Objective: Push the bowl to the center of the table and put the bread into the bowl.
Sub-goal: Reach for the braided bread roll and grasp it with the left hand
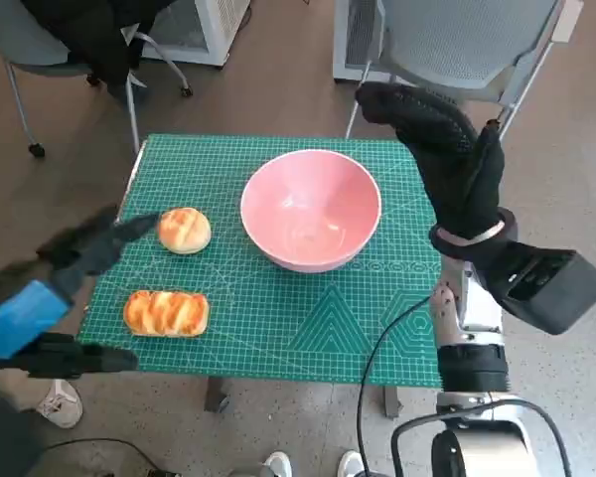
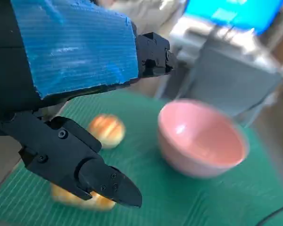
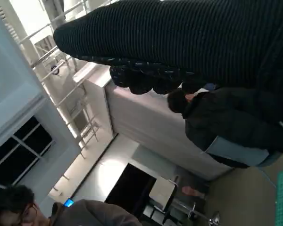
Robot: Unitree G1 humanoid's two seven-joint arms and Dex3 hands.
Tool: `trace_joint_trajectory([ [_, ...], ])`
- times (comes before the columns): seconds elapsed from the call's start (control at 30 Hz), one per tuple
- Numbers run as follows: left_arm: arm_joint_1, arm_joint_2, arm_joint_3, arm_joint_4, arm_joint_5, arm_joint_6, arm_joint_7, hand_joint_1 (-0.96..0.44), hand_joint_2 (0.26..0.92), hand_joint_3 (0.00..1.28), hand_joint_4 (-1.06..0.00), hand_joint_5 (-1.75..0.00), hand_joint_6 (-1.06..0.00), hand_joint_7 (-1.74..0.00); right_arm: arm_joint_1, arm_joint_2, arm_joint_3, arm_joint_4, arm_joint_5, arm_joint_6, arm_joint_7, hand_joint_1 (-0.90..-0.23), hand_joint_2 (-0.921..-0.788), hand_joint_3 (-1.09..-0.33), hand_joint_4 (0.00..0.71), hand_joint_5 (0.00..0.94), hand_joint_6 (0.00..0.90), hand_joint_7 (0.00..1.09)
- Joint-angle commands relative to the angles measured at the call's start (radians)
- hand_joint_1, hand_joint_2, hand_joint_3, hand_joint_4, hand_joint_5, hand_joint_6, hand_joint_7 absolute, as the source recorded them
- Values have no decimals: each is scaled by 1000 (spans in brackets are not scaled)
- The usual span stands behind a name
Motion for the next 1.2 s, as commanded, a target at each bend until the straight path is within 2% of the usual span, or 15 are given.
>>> trace_joint_trajectory([
  [0.03, -21, 31, -111, -27, 57, 81, 18, -230, 649, 8, -49, -2, -210, -76, 13, 4, -1, 15, 14, 16, 10, -700, -921, -829, 64, 3, 68, 149],
  [0.23, -77, 37, -258, -20, 131, 161, 42, -49, 650, 7, -53, -2, -203, -36, 19, 2, -2, 6, 23, 27, 16, -706, -921, -829, 65, 3, 65, 155],
  [0.43, -135, 35, -366, 16, 193, 209, 50, 5, 652, 6, -60, -3, -197, -17, 25, -1, -2, 0, 31, 31, 22, -706, -921, -832, 60, 0, 55, 159],
  [0.8, -203, 22, -493, 124, 297, 209, 59, -35, 654, 5, -72, -3, -200, -8, 28, -7, -3, -4, 38, 38, 24, -686, -921, -837, 46, 0, 40, 168],
  [1.2, -238, -1, -556, 207, 374, 204, 59, -122, 661, 5, -88, -6, -229, -11, 33, -12, -4, -21, 41, 59, 25, -722, -921, -826, 47, 1, 32, 182],
])
